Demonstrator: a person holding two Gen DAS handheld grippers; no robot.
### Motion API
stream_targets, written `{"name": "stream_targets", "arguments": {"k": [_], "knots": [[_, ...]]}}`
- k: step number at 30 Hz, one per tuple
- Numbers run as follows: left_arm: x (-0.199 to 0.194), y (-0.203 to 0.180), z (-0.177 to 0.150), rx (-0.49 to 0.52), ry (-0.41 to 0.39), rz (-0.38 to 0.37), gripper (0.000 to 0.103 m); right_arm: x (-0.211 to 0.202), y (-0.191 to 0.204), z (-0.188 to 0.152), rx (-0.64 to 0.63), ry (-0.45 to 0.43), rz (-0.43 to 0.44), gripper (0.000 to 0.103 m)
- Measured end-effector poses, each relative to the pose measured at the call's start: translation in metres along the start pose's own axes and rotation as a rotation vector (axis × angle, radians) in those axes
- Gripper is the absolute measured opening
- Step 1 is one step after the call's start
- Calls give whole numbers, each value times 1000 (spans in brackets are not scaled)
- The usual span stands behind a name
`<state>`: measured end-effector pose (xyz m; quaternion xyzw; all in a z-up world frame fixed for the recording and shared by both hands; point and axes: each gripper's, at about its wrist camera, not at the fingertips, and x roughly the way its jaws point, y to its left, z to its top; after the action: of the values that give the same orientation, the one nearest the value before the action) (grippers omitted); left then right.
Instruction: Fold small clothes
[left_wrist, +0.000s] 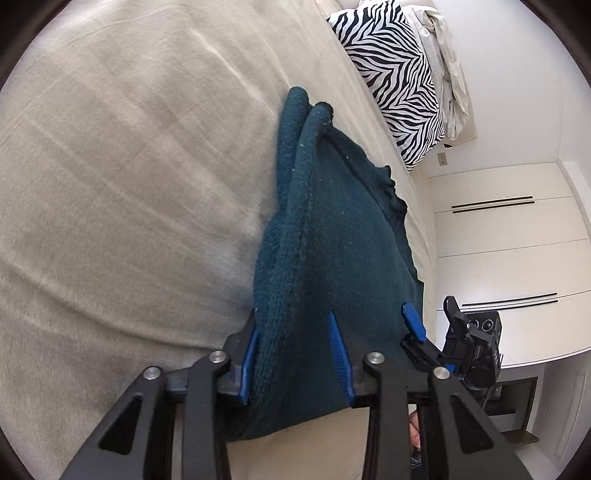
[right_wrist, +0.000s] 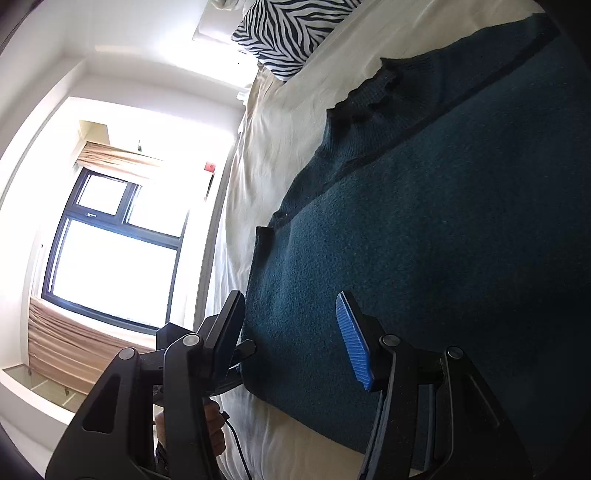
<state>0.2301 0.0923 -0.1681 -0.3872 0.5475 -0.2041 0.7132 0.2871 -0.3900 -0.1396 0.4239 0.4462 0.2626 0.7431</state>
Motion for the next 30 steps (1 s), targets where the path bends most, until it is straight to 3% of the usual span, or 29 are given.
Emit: {"name": "stream_targets", "arguments": {"k": [2, 4, 8, 12, 20, 30], "knots": [[2, -1, -1, 5, 1, -12, 32, 17, 6, 4, -1, 35, 13, 54], [4, 2, 0, -13, -2, -28, 17, 34, 10, 8, -2, 70, 20, 56], [3, 3, 2, -27, -15, -51, 15, 64, 2, 12, 5, 129, -52, 56], [-3, -20, 2, 19, -29, -71, 14, 60, 2, 11, 2, 116, -24, 56], [13, -113, -6, 186, -29, -89, 14, -7, -20, 31, 106, 36, 92, 62], [116, -206, -47, 347, 91, -98, 14, -101, -93, 59, 268, -88, 190, 67]]}}
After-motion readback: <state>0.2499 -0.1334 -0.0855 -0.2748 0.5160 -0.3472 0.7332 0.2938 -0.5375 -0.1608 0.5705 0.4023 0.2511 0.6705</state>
